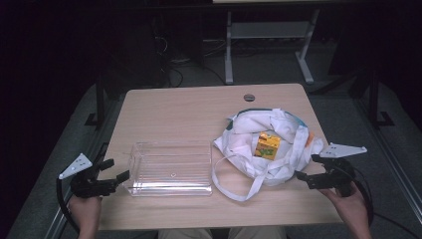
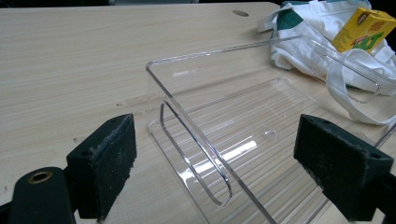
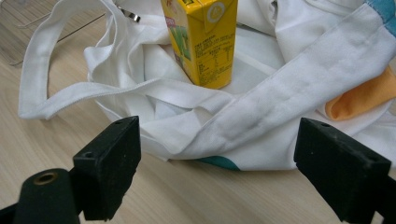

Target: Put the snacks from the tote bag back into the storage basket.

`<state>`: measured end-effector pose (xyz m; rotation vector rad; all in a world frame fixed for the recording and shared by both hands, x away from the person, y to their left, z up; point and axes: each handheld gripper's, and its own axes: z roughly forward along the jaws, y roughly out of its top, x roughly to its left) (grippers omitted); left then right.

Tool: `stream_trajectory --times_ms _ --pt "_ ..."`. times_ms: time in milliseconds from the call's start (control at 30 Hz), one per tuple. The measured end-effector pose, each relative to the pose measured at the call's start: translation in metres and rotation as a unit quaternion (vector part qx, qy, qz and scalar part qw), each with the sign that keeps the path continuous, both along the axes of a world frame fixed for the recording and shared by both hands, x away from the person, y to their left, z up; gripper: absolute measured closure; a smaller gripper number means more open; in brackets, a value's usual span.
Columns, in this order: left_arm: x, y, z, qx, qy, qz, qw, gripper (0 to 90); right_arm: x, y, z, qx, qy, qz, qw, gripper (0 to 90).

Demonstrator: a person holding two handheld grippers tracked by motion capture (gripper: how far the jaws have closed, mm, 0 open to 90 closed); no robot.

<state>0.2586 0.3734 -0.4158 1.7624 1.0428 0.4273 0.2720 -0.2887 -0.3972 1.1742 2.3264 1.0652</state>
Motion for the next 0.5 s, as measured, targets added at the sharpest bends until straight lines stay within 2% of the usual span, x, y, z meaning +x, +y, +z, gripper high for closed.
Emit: stream_trajectory --times_ms 100,200,300,500 --pt "-0.001 0.001 0.000 0.000 -0.001 0.000 1.0000 12.7 0.004 0.001 0.002 0.000 0.005 0.004 1.0000 14.4" --pt "-0.001 0.002 0.000 -0.002 -0.001 0.003 1.0000 12.7 0.009 0.004 0.004 -0.015 0.012 0.012 0.9997 14.7" --pt "-0.002 0.002 0.000 -0.002 -0.002 0.004 1.0000 12.8 0.012 0.006 0.007 -0.020 0.009 0.020 0.9996 14.8" --pt "-0.002 0.001 0.000 -0.003 -0.003 0.004 1.0000 12.7 0.022 0.012 0.014 -0.027 0.020 0.038 0.9987 14.8"
